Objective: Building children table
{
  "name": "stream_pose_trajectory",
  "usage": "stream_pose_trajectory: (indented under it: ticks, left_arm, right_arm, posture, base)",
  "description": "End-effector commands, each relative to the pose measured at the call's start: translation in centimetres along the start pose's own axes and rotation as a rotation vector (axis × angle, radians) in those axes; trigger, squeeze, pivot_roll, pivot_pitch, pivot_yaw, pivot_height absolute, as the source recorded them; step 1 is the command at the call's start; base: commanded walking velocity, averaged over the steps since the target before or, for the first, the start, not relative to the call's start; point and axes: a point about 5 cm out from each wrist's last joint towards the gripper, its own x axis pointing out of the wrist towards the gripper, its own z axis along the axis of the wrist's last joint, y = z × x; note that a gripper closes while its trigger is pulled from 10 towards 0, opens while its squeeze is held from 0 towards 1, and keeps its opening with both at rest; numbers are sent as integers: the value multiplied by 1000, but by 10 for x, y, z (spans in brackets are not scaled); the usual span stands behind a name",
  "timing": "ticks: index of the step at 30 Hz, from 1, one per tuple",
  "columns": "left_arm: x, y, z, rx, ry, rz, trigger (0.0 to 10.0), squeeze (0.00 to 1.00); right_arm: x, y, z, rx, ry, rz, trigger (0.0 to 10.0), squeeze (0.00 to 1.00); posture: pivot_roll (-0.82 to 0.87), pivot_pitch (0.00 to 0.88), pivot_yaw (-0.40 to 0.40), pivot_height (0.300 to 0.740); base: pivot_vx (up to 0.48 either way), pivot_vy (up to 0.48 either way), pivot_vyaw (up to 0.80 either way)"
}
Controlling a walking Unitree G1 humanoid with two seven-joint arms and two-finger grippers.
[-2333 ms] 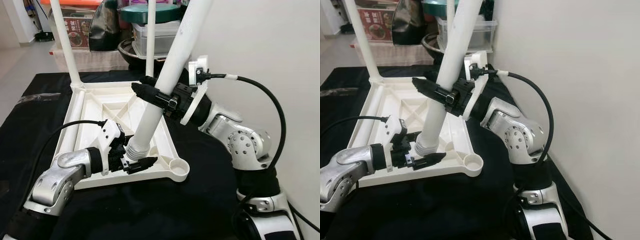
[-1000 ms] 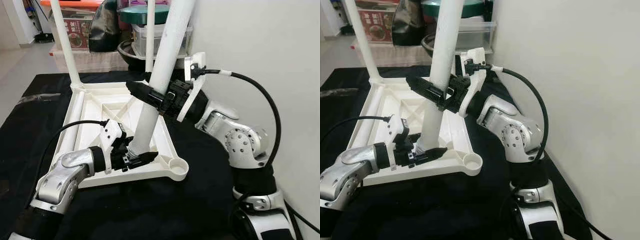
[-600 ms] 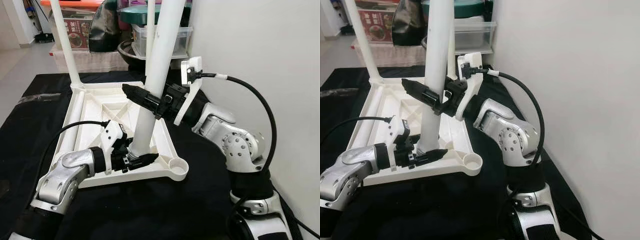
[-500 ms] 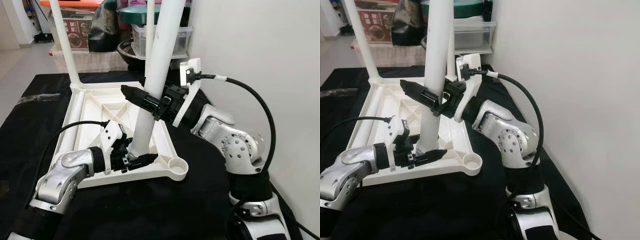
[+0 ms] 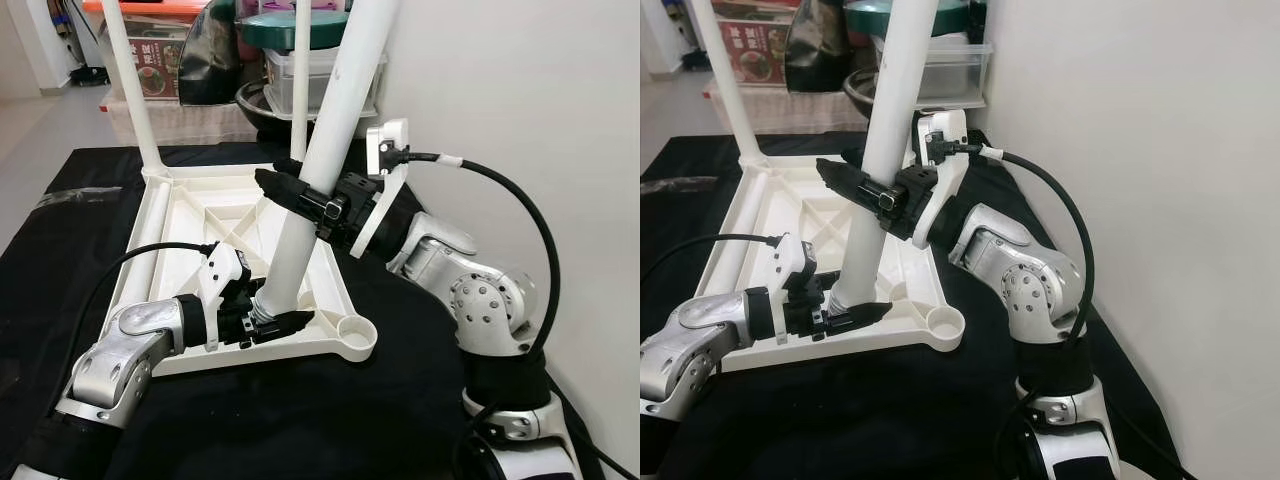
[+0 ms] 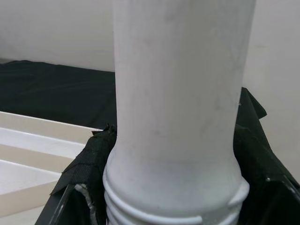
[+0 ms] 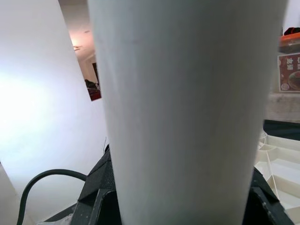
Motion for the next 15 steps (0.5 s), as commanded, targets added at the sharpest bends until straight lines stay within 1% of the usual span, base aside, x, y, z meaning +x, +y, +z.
stream_pose_trajectory:
  ticks: [1,2,3,4,5,8,14,15]
  left_arm:
    - [1,-3,-2,38,30,-27,10000,0]
    - [1,-3,-2,38,30,-27,10000,0]
    - [1,-3,-2,44,29,-30,10000,698]
    - [1,-3,-2,44,29,-30,10000,698]
    - [0,0,-1,52,18,-7,10000,1000]
    - [-3,8,3,60,-12,43,10000,1000]
    - [-7,12,7,66,-32,83,10000,1000]
    - [-10,14,8,68,-36,107,10000,1000]
  right_arm:
    - [4,11,-1,24,-10,62,0,0]
    - [4,11,-1,24,-10,62,0,0]
    - [3,11,-1,25,-10,61,0,0]
    - [3,11,-1,25,-10,61,0,0]
    - [3,11,-1,25,-10,60,0,0]
    - [2,10,-1,22,-15,55,0,0]
    - [1,7,2,13,-27,41,0,0]
    - [0,5,3,6,-32,29,0,0]
  posture:
    - [16,0,-56,740]
    - [16,0,-56,740]
    - [16,0,-56,740]
    - [16,0,-56,740]
    - [19,0,-56,740]
    - [21,0,-57,740]
    - [24,0,-58,740]
    - [23,0,-56,740]
  base:
    - [0,0,0]
    - [0,0,0]
    - [0,0,0]
    - [0,0,0]
    - [0,0,0]
    - [0,0,0]
    - [0,0,0]
    - [0,0,0]
